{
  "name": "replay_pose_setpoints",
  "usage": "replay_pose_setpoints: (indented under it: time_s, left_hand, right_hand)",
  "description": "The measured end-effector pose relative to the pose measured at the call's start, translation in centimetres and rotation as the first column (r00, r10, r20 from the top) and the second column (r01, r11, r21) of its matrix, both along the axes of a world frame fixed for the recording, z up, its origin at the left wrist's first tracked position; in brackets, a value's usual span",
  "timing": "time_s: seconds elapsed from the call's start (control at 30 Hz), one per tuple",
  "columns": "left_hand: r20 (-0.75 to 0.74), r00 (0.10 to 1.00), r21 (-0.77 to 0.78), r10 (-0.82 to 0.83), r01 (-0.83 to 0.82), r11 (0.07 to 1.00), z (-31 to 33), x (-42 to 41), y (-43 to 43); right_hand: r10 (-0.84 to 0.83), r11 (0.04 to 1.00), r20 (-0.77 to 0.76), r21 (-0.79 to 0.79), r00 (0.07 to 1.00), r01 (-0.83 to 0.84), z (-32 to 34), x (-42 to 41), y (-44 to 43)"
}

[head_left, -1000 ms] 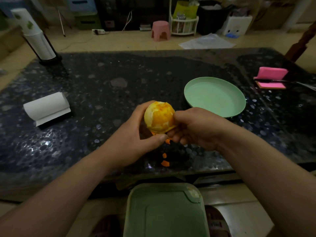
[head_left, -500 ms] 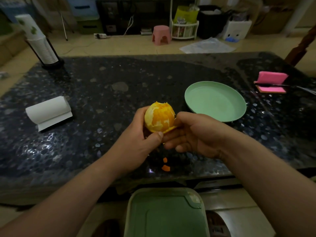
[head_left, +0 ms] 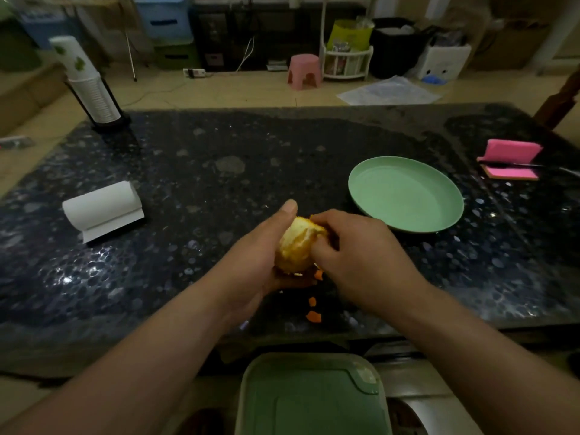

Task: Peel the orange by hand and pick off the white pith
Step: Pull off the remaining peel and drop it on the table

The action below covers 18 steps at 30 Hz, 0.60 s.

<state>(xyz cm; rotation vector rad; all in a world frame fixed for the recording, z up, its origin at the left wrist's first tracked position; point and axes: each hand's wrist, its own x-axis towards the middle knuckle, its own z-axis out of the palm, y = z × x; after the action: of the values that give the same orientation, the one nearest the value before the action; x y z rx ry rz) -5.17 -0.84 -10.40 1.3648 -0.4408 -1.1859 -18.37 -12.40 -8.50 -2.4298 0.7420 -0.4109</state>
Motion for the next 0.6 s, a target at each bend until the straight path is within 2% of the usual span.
replay_pose_setpoints:
  time_s: [0.13,0.27,0.5,0.6]
  left_hand:
    - [0.134,0.985,0.0,0.108,-0.109,0.994,-0.5,0.4,-0.1]
    - [0.285,0.948,-0.052,0.143,-0.134,0.99,-0.8,0.3,0.1]
    - [0.331,0.921,-0.143,0.207,-0.168,0.975,-1.0,0.1,0.3]
    - [0.342,0.918,-0.148,0.199,-0.157,0.977,-0.9,0.5,0.4]
  right_hand:
    - [0.063,0.993,0.061,-0.108,0.996,-0.056,-0.1,0.1,1.2]
    - [0.062,0.992,0.127,-0.113,0.99,-0.048,-0.3,0.3,1.2]
    - [0.037,0.999,0.191,-0.039,0.981,-0.03,-1.1,0.9,0.4]
    - [0.078,0.996,0.14,0.041,0.987,-0.085,-1.0,0.8,-0.3]
